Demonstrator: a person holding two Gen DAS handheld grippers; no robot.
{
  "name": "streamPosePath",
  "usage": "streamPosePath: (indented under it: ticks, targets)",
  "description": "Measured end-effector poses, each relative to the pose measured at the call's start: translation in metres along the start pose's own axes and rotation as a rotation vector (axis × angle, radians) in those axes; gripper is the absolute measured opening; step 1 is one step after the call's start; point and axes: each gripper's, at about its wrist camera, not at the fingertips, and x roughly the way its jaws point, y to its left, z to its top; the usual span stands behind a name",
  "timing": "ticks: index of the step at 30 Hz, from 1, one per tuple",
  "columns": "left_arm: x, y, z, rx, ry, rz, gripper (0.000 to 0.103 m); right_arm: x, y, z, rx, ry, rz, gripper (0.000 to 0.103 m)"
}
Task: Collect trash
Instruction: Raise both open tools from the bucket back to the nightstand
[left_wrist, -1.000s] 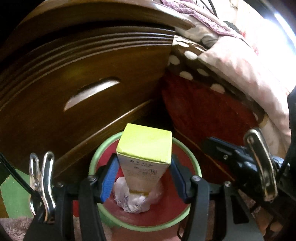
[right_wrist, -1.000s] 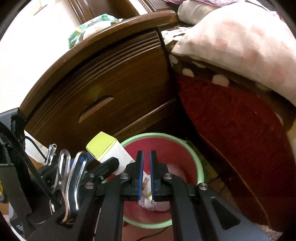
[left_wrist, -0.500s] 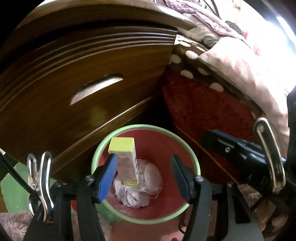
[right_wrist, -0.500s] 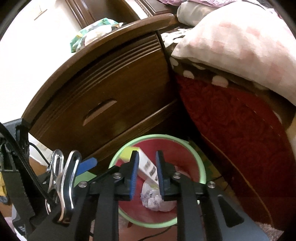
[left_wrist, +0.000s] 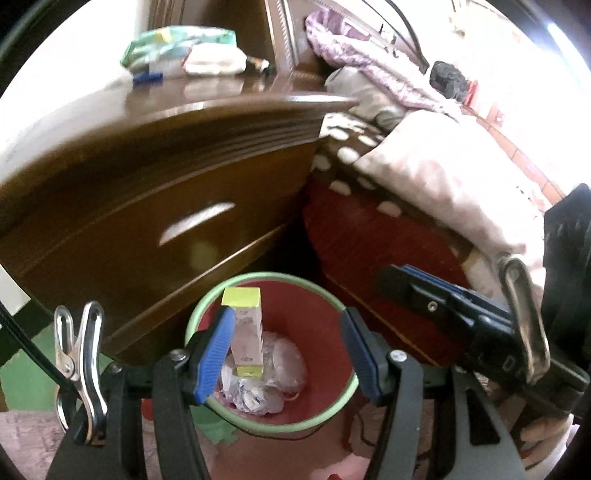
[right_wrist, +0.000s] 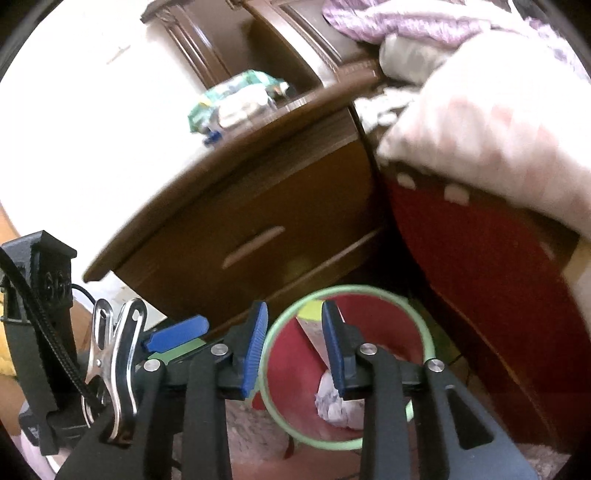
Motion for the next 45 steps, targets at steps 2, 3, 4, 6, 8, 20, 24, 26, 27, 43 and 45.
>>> streamPosePath:
  ticks: [2, 3, 4, 6, 8, 20, 24, 26, 27, 43, 45]
  targets:
    - [-0.009, -0.002, 0.004, -0.001, -0.012, -0.01, 0.063, -0.011, 0.005, 0.004, -0.016, -0.02, 0.001, 0.031]
    - [-0.014, -0.003, 0.006, -0.004, -0.018, -0.016, 0.063, -0.015, 0.007, 0.006, -0.023, -0.028, -0.001, 0.032]
    - [-0.018, -0.003, 0.009, -0.006, -0.021, -0.018, 0.063, -0.019, 0.009, 0.008, -0.033, -0.039, -0.003, 0.031]
    - [-0.027, -0.004, 0.016, -0.005, -0.029, -0.018, 0.063, -0.029, 0.015, 0.015, -0.055, -0.064, -0.012, 0.032]
    - [-0.037, -0.004, 0.022, -0.006, -0.042, -0.017, 0.063, -0.039, 0.021, 0.022, -0.077, -0.084, -0.018, 0.032]
    - [-0.086, 0.009, 0.075, 0.008, -0.125, 0.036, 0.063, -0.08, 0.057, 0.067, -0.23, -0.161, -0.02, 0.032]
    - [-0.1, 0.02, 0.1, 0.008, -0.154, 0.065, 0.063, -0.088, 0.068, 0.081, -0.278, -0.181, -0.022, 0.032]
    - [-0.105, 0.025, 0.112, 0.01, -0.161, 0.078, 0.063, -0.091, 0.073, 0.089, -0.298, -0.187, -0.021, 0.032]
    - [-0.108, 0.028, 0.118, 0.013, -0.165, 0.079, 0.063, -0.091, 0.076, 0.093, -0.31, -0.189, -0.024, 0.032]
    - [-0.088, 0.066, 0.19, 0.017, -0.169, 0.145, 0.063, -0.056, 0.096, 0.15, -0.407, -0.183, -0.085, 0.032]
    - [-0.081, 0.072, 0.197, 0.014, -0.169, 0.158, 0.063, -0.052, 0.096, 0.158, -0.416, -0.185, -0.097, 0.032]
